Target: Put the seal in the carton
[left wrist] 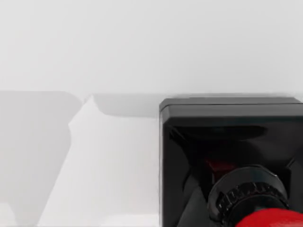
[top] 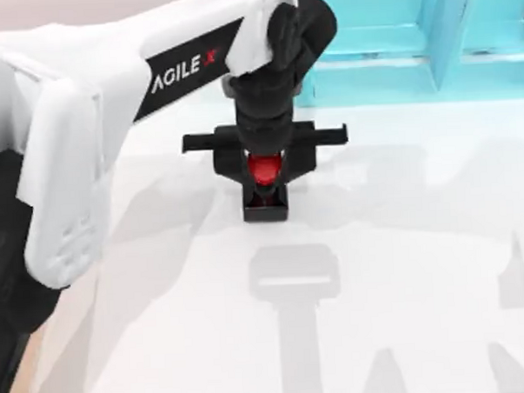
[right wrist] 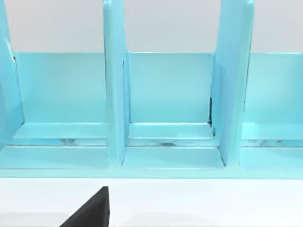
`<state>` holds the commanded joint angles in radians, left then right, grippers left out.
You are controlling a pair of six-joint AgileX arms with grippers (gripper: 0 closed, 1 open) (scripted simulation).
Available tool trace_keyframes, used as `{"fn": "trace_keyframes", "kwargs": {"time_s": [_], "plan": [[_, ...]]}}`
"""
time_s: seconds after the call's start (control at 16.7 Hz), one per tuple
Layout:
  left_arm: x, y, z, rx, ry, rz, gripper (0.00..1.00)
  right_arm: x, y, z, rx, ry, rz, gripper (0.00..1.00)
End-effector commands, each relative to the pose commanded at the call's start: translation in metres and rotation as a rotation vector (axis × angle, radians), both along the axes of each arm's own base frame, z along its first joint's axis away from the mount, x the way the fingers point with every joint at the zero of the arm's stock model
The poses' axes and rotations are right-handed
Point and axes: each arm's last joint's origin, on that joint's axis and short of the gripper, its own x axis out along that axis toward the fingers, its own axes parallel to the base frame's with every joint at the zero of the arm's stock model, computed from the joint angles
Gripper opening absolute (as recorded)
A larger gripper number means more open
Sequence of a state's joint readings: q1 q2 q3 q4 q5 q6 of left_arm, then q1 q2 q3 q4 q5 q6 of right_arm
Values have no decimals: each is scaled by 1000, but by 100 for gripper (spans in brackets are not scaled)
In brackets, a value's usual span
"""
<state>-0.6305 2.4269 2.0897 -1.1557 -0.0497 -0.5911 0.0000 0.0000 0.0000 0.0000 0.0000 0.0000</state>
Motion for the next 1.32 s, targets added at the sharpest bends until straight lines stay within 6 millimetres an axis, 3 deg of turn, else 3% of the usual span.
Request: {"fn": "trace_keyframes", "kwargs": {"time_s": [0.18, 0.48, 0.66, 1.08, 1.2, 1.32], "plan": [[3, -2, 14, 10, 14, 5, 0, 0, 0, 0, 0, 0, 0, 100], [6, -4, 72, -8, -11, 4, 0, 0, 0, 0, 0, 0, 0, 100], [1, -1, 94, -4, -6, 1, 0, 0, 0, 0, 0, 0, 0, 100], [0, 2, 100, -5, -8, 0, 0, 0, 0, 0, 0, 0, 0, 100], [6, 17, 104, -4, -7, 1, 0, 0, 0, 0, 0, 0, 0, 100], [16, 49, 112, -4, -4, 5, 0, 0, 0, 0, 0, 0, 0, 100]]}}
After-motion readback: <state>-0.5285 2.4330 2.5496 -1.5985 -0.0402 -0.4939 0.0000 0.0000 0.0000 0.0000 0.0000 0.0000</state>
